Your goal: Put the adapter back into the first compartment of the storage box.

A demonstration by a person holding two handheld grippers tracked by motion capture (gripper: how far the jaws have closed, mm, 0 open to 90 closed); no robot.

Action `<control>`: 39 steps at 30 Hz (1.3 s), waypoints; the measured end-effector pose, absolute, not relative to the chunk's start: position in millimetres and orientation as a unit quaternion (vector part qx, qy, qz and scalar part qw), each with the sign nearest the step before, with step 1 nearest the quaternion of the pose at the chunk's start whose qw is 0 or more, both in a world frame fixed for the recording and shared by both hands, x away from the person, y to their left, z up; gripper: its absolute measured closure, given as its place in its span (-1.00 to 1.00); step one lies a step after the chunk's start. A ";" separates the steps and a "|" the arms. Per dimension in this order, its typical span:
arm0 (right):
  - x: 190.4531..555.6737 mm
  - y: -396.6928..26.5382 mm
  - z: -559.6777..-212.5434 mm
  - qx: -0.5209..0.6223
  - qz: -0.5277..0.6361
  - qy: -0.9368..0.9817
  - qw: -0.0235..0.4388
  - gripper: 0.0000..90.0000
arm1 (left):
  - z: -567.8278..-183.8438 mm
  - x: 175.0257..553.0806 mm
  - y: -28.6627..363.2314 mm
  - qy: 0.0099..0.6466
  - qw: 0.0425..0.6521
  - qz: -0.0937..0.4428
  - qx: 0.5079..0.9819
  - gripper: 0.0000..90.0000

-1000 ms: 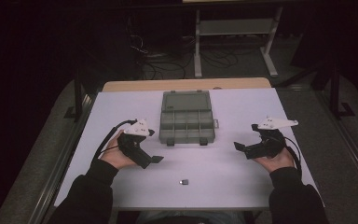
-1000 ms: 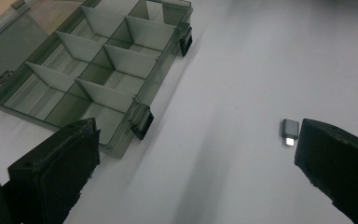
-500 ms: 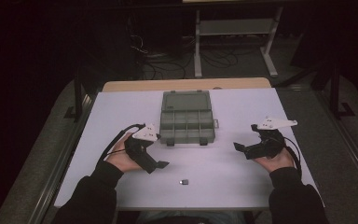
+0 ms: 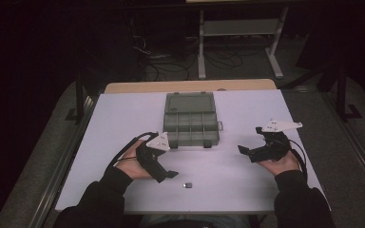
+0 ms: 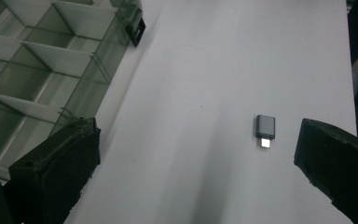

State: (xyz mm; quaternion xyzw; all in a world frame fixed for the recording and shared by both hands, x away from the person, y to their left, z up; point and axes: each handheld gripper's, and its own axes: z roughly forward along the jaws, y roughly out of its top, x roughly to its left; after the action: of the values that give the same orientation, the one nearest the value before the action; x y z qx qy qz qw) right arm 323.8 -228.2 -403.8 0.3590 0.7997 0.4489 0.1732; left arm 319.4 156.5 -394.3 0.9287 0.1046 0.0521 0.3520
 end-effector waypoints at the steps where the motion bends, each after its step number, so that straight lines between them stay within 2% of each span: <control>1: 323.8 -228.2 -403.8 0.359 0.449 0.800 0.173 -1.00 | -394.3 319.4 156.5 0.105 0.352 0.052 0.929 -1.00; 39: 324.5 -226.0 -405.2 0.356 0.445 0.805 0.166 -1.00 | -422.9 298.0 114.5 0.041 0.310 0.013 0.950 -0.99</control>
State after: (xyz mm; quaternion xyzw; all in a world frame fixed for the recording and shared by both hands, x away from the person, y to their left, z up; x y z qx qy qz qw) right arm 324.5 -226.0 -405.2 0.3558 0.8051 0.4447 0.1656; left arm 298.0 114.5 -422.9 0.9498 0.0405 0.0134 0.3098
